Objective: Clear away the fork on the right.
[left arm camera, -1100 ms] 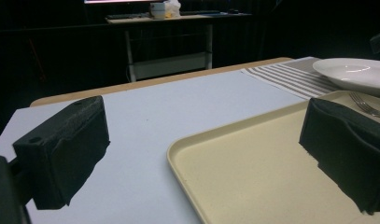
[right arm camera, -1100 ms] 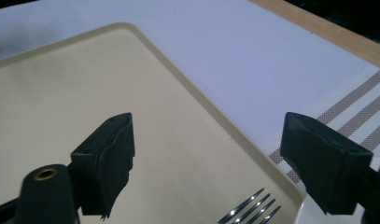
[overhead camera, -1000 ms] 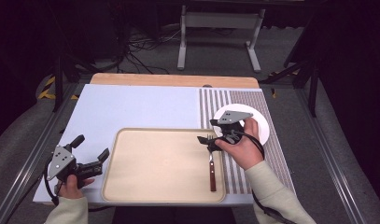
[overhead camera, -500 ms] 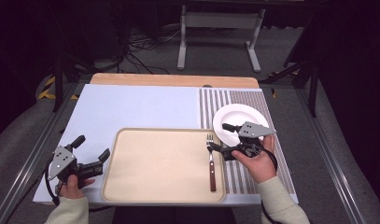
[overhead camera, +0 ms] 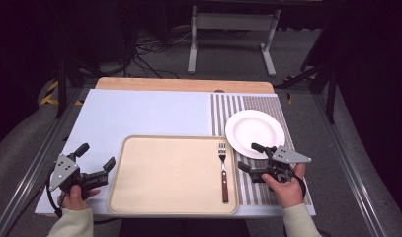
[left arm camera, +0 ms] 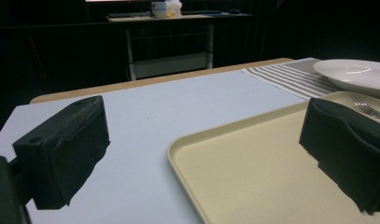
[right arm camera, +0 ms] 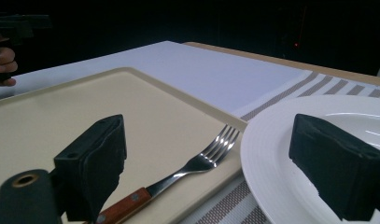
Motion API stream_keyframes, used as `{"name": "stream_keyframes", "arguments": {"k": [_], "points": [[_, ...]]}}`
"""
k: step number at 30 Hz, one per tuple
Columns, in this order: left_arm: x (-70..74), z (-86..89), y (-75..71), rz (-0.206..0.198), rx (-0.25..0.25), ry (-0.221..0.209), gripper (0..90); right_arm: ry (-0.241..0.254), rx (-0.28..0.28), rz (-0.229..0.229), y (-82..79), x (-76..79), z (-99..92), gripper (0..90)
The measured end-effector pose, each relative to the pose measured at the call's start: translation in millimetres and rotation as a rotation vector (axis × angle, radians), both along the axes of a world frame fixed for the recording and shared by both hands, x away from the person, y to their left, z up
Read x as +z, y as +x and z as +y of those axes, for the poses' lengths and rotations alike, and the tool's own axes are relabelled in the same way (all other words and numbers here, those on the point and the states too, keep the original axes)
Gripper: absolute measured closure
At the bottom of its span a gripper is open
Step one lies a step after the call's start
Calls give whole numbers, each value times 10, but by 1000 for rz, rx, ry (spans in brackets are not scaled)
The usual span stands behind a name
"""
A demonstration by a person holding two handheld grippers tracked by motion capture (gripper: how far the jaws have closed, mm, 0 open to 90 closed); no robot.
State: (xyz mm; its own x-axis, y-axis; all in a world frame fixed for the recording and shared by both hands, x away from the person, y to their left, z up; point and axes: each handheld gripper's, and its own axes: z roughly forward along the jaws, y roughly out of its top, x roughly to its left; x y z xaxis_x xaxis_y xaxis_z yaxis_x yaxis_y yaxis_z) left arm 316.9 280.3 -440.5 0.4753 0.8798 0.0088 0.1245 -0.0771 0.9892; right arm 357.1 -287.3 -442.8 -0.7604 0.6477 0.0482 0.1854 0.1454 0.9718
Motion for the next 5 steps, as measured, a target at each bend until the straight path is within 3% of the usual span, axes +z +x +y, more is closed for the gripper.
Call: {"name": "stream_keyframes", "arguments": {"k": [5], "points": [[4,0,-4,-2,0,1,20,-6,-11,-17,-58,-23,-52,115]]}}
